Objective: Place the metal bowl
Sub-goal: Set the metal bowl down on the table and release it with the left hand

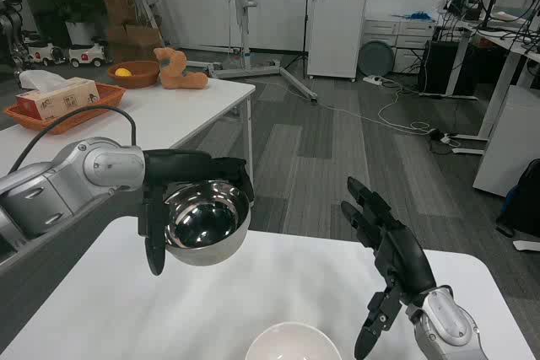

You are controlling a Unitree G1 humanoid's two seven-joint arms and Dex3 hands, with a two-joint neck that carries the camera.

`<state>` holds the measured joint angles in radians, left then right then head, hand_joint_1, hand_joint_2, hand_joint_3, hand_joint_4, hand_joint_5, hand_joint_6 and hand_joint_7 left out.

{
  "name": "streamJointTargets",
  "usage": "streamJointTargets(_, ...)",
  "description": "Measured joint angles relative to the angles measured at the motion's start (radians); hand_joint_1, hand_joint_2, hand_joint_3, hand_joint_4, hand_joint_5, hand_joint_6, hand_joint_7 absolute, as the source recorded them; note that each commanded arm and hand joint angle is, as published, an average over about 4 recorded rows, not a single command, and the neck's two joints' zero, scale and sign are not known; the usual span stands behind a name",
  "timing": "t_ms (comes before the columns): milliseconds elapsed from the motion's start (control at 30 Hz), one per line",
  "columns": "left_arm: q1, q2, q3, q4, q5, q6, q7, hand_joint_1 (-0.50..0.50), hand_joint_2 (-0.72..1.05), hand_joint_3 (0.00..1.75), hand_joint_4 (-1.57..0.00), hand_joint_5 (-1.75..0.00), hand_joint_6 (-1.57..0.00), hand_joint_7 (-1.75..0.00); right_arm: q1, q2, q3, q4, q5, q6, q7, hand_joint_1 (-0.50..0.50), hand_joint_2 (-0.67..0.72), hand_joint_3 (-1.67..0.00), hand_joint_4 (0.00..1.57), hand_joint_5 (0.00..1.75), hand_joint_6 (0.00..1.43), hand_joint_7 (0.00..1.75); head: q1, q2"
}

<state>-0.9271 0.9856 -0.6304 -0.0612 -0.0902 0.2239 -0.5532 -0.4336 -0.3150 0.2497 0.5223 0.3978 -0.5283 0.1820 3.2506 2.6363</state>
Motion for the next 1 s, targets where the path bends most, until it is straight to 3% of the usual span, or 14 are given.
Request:
streamJointTargets(733, 0.005, 0.001, 0.0, 0.003, 0.058, 0.0, -0.007, -0.14, 0.78, 0.61, -1.35, -1.75, -1.1, -1.68, 0.0, 0.0, 0.001, -0.013, 0.0, 0.0, -0.001, -0.44, 0.53, 0.0, 0.0, 0.0, 0.0, 0.0, -0.008, -0.02)
streamJointTargets(867, 0.042, -0.004, 0.0, 0.017, 0.134, -0.003, -0.014, -0.14, 0.78, 0.61, -1.31, -1.75, -1.1, -1.68, -0.001, 0.001, 0.001, -0.013, 0.0, 0.0, -0.002, -0.46, 0.53, 0.0, 0.0, 0.0, 0.0, 0.0, -0.01, -0.029)
streamJointTargets(1000, 0.094, -0.037, -0.002, 0.051, 0.162, -0.01, -0.016, -0.14, 0.78, 0.61, -1.31, -1.75, -1.1, -1.68, -0.001, 0.001, 0.001, -0.012, 0.0, 0.0, -0.003, -0.43, 0.53, 0.0, 0.0, 0.0, 0.0, 0.0, -0.01, -0.042)
